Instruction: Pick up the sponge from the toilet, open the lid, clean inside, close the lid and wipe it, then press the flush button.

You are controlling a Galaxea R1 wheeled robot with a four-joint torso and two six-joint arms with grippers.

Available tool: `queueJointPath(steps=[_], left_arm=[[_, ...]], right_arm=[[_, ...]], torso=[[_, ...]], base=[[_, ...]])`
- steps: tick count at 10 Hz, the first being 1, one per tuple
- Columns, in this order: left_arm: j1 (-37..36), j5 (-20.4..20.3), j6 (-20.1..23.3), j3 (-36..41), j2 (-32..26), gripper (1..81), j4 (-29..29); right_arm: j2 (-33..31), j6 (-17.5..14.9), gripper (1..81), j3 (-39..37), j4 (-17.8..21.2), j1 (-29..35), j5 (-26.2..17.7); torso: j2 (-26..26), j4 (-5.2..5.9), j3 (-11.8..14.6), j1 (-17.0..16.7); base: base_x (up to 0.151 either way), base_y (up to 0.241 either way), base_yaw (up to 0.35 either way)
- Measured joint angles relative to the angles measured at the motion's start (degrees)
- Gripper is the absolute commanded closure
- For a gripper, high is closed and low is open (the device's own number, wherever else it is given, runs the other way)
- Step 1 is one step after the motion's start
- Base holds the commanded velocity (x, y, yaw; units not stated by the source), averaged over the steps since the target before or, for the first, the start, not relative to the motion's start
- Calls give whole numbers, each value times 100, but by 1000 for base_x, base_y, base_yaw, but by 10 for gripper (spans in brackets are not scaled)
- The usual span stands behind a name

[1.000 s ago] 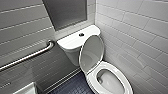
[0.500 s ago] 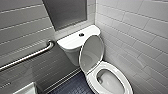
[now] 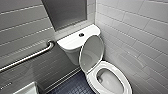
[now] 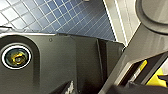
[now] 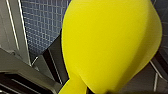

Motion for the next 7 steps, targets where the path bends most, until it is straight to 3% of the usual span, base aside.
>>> queueJointPath(steps=[2,4,7], left_arm=[[-444,-17,-262,251,-151,10,0],[-634,-15,-522,341,-211,10,-2],[-753,0,-589,355,-228,10,-2]], right_arm=[[45,-2,811,-12,-2,-11,9],[45,-2,811,-17,-13,-1,13],[89,-2,811,-28,-24,-9,6]], torso=[[413,-6,7,-260],[767,-99,131,-477],[876,-188,540,-542]], base=[[0,0,0],[0,0,0],[0,0,0]])
